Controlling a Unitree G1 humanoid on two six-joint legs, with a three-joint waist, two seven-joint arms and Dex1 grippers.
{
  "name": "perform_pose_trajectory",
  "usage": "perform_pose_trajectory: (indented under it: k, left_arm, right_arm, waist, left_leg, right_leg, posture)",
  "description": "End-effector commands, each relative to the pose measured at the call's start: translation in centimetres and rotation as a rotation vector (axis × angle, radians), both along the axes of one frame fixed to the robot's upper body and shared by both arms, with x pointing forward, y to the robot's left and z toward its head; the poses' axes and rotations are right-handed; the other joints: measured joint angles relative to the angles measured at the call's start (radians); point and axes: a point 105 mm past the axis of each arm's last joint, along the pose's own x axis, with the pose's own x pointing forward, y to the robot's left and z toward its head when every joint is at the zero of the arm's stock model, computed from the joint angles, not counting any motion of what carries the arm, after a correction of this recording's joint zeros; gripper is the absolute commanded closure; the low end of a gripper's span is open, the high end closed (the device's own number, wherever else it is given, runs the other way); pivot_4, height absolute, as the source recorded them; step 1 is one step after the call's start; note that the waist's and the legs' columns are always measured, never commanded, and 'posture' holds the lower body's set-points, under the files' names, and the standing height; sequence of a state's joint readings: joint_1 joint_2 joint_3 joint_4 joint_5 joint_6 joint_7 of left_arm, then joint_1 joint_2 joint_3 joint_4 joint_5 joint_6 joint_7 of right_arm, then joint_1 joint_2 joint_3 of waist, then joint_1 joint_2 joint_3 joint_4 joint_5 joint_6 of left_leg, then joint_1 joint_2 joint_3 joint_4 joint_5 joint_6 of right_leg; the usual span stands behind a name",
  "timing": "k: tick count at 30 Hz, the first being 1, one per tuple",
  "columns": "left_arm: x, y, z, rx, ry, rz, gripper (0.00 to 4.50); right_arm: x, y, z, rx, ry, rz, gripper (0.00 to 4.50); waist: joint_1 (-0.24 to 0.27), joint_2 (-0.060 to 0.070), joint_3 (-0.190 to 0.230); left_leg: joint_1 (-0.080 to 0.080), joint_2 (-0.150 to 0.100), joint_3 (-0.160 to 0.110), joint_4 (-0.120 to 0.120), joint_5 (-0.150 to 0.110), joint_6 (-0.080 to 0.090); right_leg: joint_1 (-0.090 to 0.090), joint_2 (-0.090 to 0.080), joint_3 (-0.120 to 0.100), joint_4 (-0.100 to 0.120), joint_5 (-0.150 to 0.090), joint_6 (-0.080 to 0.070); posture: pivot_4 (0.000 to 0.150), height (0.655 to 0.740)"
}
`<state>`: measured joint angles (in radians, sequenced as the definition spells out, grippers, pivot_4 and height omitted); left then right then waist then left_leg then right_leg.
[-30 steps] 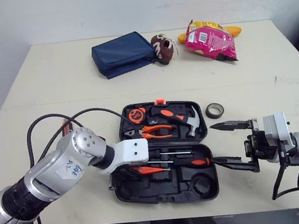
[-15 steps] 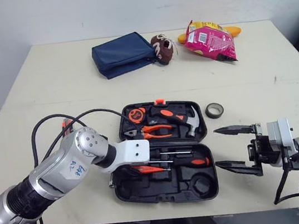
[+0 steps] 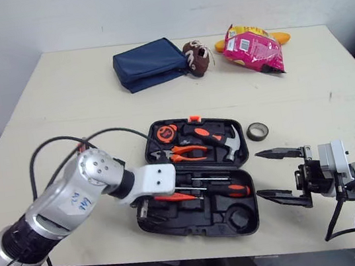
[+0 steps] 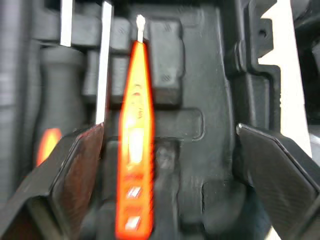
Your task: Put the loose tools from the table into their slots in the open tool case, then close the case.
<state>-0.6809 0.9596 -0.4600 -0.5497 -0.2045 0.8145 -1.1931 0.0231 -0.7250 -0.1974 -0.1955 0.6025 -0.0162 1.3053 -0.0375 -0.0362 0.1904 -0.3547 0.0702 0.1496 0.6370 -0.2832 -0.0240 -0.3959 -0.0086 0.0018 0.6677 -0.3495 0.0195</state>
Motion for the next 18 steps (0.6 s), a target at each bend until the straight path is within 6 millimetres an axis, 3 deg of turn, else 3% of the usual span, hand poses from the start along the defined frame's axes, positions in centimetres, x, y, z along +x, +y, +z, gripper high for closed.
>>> perform_pose_trajectory:
  k: [1,5,6,8,10,15,16,18]
  left_arm:
    - [-0.3,0.3,1.2,-0.068,-0.011,-0.014,0.13]
    - [-0.3,0.5,1.4,-0.162,-0.024,-0.051,0.13]
    - [0.1,0.4,1.9,-0.249,-0.041,-0.055,0.38]
    - [1.0,0.5,2.6,-0.412,-0.067,-0.021,0.96]
    - [1.3,0.5,2.4,-0.564,-0.068,-0.032,1.84]
    - [1.7,1.0,-0.1,-0.575,-0.058,-0.02,4.18]
    - [1.8,0.7,-0.5,-0.584,-0.052,-0.012,4.43]
    - [1.9,0.1,-1.4,-0.592,-0.025,0.001,4.43]
  right_arm:
    - [-0.2,0.3,0.6,0.007,-0.021,0.021,0.0]
    - [0.0,0.5,0.7,0.009,-0.022,0.022,0.0]
    - [0.1,0.5,0.6,0.01,-0.022,0.021,0.0]
    - [0.2,0.6,0.6,0.01,-0.022,0.02,0.0]
    - [0.4,0.7,0.6,0.011,-0.024,0.018,0.0]
    - [0.8,0.8,0.6,0.017,-0.032,0.011,0.0]
    - [0.9,0.8,0.6,0.018,-0.034,0.009,0.0]
    - [1.0,0.7,0.6,0.018,-0.034,0.008,0.0]
  waist:
    - [0.0,0.0,0.0]
    - [0.001,0.0,0.0]
    - [0.003,0.0,0.0]
    - [0.005,0.0,0.0]
    - [0.005,0.0,0.0]
    - [0.005,0.0,0.0]
    - [0.006,0.0,0.0]
    - [0.007,0.001,0.0]
  left_leg:
    - [0.0,0.0,0.0,0.0,0.0,0.0]
    - [0.0,0.0,0.0,0.0,0.0,0.0]
    - [0.0,0.0,0.0,0.0,0.0,0.0]
    - [0.0,0.0,0.0,0.001,0.0,0.0]
    - [0.0,0.0,0.0,0.002,0.0,0.001]
    - [0.0,0.0,0.0,0.002,-0.001,0.001]
    - [0.0,0.0,0.0,0.002,-0.001,0.001]
    - [0.0,0.0,0.0,0.002,-0.001,0.002]
  right_leg:
    - [0.0,0.0,0.0,0.0,0.0,0.0]
    - [0.0,0.0,0.0,0.0,0.0,0.0]
    - [0.0,0.0,0.0,0.0,0.0,0.0]
    - [0.0,0.0,0.0,0.001,0.0,0.0]
    - [0.0,0.0,-0.001,0.001,0.0,0.0]
    - [0.0,0.0,-0.001,0.0,0.0,0.0]
    - [0.0,0.0,-0.001,0.0,0.0,0.0]
    - [0.001,-0.001,-0.001,0.0,0.0,0.0]
  posture:
    - [0.15,0.74]
    - [0.15,0.74]
    - [0.15,0.74]
    - [0.15,0.74]
    - [0.15,0.74]
    - [0.15,0.74]
    - [0.15,0.74]
    - [0.15,0.74]
